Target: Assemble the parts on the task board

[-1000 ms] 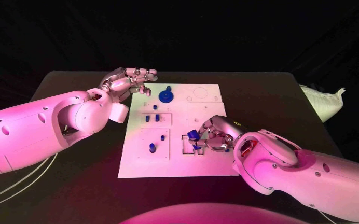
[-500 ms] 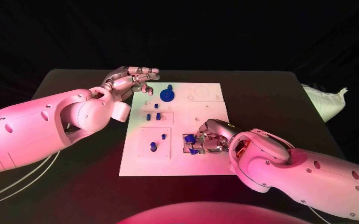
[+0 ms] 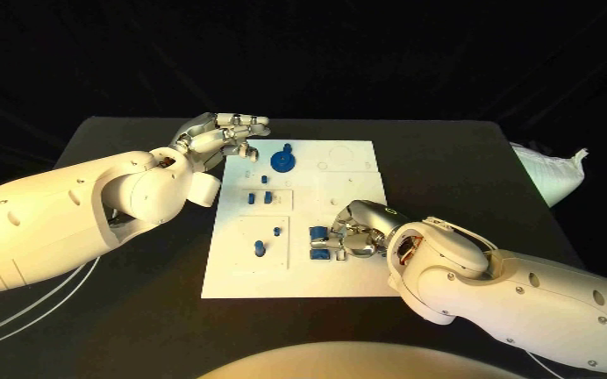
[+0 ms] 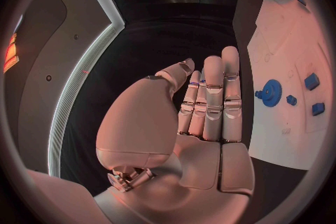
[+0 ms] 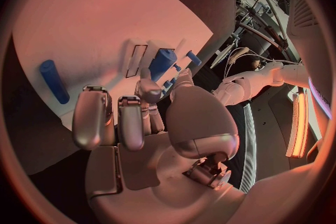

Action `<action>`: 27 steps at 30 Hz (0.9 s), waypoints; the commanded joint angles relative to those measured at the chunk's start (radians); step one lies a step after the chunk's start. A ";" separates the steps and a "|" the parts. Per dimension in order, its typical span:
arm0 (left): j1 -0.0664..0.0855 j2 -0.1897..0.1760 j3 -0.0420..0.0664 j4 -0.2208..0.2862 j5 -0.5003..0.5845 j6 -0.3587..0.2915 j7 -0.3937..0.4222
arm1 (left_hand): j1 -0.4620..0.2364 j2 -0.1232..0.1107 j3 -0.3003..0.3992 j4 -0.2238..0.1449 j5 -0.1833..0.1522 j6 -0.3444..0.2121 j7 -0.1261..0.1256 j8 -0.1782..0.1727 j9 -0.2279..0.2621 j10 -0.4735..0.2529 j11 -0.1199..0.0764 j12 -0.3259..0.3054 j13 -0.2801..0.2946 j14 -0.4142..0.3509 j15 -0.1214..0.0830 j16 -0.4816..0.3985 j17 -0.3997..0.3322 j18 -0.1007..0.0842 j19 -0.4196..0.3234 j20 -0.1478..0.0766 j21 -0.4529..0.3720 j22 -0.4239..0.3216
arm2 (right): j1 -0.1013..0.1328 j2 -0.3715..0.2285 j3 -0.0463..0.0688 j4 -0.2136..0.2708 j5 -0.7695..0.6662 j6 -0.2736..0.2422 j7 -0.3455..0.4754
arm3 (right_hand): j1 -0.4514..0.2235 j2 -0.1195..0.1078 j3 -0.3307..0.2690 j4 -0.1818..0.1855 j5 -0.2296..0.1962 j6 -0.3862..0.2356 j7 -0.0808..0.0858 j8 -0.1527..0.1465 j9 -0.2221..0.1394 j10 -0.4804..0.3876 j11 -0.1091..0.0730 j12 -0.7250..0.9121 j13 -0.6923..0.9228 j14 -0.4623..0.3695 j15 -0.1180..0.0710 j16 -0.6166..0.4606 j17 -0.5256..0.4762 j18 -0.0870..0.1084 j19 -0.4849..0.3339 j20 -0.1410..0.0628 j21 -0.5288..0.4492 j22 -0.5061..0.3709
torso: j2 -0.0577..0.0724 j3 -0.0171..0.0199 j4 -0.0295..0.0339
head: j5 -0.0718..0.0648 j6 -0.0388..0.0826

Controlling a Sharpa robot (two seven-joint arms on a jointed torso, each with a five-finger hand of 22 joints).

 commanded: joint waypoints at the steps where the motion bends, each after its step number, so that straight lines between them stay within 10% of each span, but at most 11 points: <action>1: 0.000 0.000 0.001 0.003 -0.012 0.013 0.005 | 0.001 0.003 -0.006 -0.001 0.006 -0.006 -0.001 0.003 -0.002 -0.006 -0.001 0.004 -0.001 -0.004 0.000 0.002 -0.001 0.010 0.001 0.005 -0.006 -0.002 | 0.000 0.000 0.000 0.001 -0.044 -0.001 -0.005 | -0.013 -0.003 -0.009 0.002 -0.004 -0.009 -0.001 -0.004 0.003 -0.009 0.000 -0.011 -0.007 0.070 -0.002 -0.004 0.100 0.001 -0.006 0.000 -0.007 -0.002 | 0.001 -0.0003 0.0011 | -0.001 -0.003; 16: 0.000 0.001 0.001 0.002 -0.013 0.016 0.003 | 0.001 0.003 -0.007 -0.002 0.005 -0.009 0.001 0.002 -0.002 -0.007 0.000 0.005 -0.002 -0.004 0.000 0.002 -0.002 0.010 0.001 0.005 -0.007 -0.002 | 0.000 0.006 0.000 0.004 -0.073 0.026 0.003 | 0.266 0.024 0.060 -0.112 0.011 0.003 -0.006 0.006 0.043 0.011 -0.005 0.002 0.017 0.071 -0.005 -0.004 0.104 -0.001 -0.003 -0.002 -0.004 0.007 | 0.000 -0.0009 0.0029 | -0.003 -0.007; 27: 0.000 0.003 0.001 0.000 -0.013 0.017 0.003 | 0.002 0.002 -0.007 -0.002 0.006 -0.010 0.001 0.002 -0.002 -0.008 0.001 0.006 -0.002 -0.004 0.001 0.002 -0.002 0.010 0.001 0.005 -0.007 -0.002 | -0.001 0.019 0.000 -0.012 -0.134 0.032 -0.001 | 0.342 0.031 0.092 -0.168 0.004 0.016 -0.014 0.015 0.057 0.029 -0.012 0.031 0.043 0.072 -0.011 -0.002 0.107 -0.002 -0.001 -0.007 -0.002 0.011 | 0.000 -0.0010 0.0033 | -0.004 -0.009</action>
